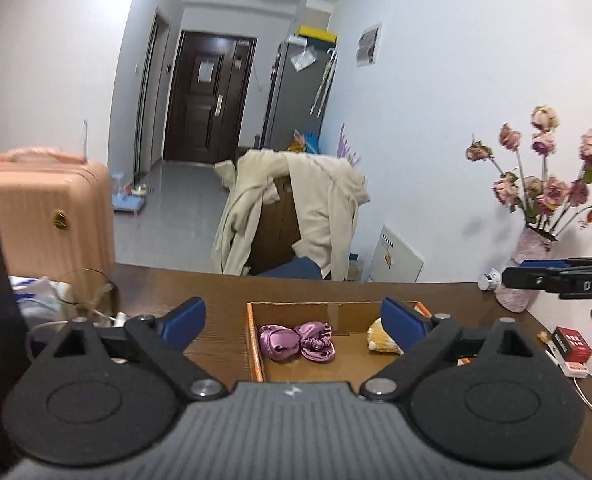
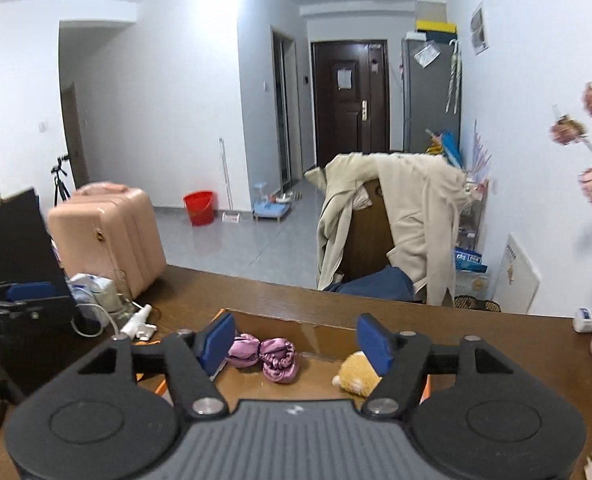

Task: Organize soft objects
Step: 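Return the right tool to the pile and grasp the lilac fabric pouch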

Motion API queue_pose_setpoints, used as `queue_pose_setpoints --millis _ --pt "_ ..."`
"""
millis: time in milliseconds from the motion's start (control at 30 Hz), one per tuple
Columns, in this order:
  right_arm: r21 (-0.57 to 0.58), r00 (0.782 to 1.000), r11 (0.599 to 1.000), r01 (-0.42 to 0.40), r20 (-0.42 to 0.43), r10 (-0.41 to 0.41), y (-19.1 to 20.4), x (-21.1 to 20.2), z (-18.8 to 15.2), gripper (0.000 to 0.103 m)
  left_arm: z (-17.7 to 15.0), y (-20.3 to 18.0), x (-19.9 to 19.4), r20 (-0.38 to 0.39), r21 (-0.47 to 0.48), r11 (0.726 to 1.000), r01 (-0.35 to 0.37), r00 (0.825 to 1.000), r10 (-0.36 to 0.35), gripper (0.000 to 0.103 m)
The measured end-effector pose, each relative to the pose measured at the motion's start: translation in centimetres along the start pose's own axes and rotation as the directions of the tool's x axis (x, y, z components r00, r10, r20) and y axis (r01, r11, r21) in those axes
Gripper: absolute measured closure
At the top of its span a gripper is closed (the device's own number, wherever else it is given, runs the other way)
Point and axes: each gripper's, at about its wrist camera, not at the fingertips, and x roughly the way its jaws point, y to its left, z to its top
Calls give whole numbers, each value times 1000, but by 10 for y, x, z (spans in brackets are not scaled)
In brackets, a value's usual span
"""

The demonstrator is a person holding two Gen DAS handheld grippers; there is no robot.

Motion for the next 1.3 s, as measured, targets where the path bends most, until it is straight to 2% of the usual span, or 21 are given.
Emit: queue_pose_setpoints --millis 200,367,533,733,800,933,1100,1200,1300 --pt "-14 998 1000 -4 69 5 18 -62 -20 33 -16 -12 -57 50 25 1000 10 999 -11 3" --pt "-37 990 999 1 138 4 32 -109 -63 32 -52 -18 -104 99 64 998 -8 995 2 1" --pt "-59 979 998 -10 201 22 45 -154 -115 24 -97 -16 -147 172 99 995 -15 985 -2 0" --pt "-112 960 993 48 280 -15 71 -199 -169 11 -147 -14 -188 227 130 991 -24 974 -6 0" --pt "-117 961 992 55 276 -20 77 -204 -189 5 -165 -12 -195 224 114 993 -20 975 -7 0" --pt "-114 968 989 96 242 -66 87 -204 -235 5 -196 -8 -200 200 119 993 -23 980 -1 0" --pt "-99 986 994 38 168 -21 79 -191 -261 5 -199 -13 -180 120 149 989 14 992 -32 0" --pt "-74 989 996 51 144 -40 69 -177 -266 6 -197 -24 -156 58 132 989 71 995 -79 0" --pt "-22 993 998 59 108 -56 55 -161 -270 7 -202 -44 -126 -23 99 977 187 982 -186 0"
